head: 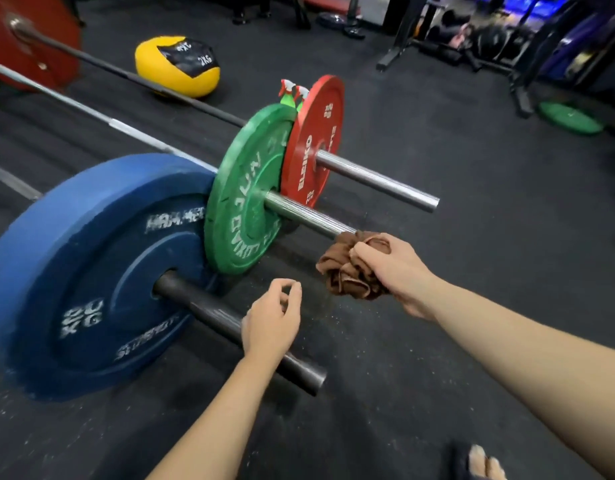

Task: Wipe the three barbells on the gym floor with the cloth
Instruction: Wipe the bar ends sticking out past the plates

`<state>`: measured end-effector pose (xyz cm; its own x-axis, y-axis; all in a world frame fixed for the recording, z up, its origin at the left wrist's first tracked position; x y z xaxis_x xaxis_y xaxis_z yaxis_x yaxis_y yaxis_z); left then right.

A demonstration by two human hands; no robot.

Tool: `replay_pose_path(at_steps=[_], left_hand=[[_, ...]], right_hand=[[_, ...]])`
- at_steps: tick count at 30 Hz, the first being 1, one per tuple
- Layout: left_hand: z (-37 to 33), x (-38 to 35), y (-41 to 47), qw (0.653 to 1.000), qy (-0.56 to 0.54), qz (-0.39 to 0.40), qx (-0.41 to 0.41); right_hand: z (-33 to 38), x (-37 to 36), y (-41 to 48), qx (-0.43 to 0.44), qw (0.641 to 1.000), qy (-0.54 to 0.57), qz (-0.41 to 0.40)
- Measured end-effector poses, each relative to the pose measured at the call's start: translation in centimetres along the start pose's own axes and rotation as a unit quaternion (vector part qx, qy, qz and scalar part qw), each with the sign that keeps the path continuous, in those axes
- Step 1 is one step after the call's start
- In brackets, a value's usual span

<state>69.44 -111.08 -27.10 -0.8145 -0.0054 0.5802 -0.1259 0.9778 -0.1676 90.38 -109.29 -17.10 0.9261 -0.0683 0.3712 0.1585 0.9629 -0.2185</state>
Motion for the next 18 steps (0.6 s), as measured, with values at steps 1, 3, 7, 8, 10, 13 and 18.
replay_pose_path(at_steps=[1,3,7,8,10,13,18], left_hand=[[-0.2,-0.5,0.2,0.998,0.053,-0.013,0.009],[-0.4,-1.3,0.8,0.988,0.148,-0.030,0.033],[-0.1,-2.7,1.6,0.967,0.240,-0.030,0.080],[-0.1,-2.8,1.7,0.966,0.241,-0.035,0.087],[-0.2,-2.7,1.5,0.963,0.244,-0.055,0.099],[-0.2,-2.6,1.3,0.961,0.231,-0.100,0.113],[1.2,-2.6,1.5,0.926,0.288,-0.230,0.083]], right_hand=[[-1.1,0.4,0.9,0.009,1.000,-0.010,0.004],[-2.6,1.0,3.3,0.020,0.998,-0.063,0.014],[-1.7,0.8,10.6,0.123,0.975,-0.177,0.049],[-1.1,0.1,12.4,0.155,0.970,-0.181,0.056],[-0.4,-1.3,15.6,0.201,0.957,-0.197,0.068],[-0.3,-3.7,19.4,0.293,0.906,-0.290,0.095],[-1.7,-6.7,23.4,0.329,0.867,-0.358,0.109]])
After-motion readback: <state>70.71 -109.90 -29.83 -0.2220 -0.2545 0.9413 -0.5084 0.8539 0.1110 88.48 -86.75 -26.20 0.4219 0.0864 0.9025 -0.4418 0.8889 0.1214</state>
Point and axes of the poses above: each hand's wrist, its own y-axis towards the middle knuckle, its own x-axis out of the back of the hand, z = x × y, the point moved 5 cm from there along y, towards the middle knuckle, and after that the axes turned 6 degrees about x, right-handed, at the moved point
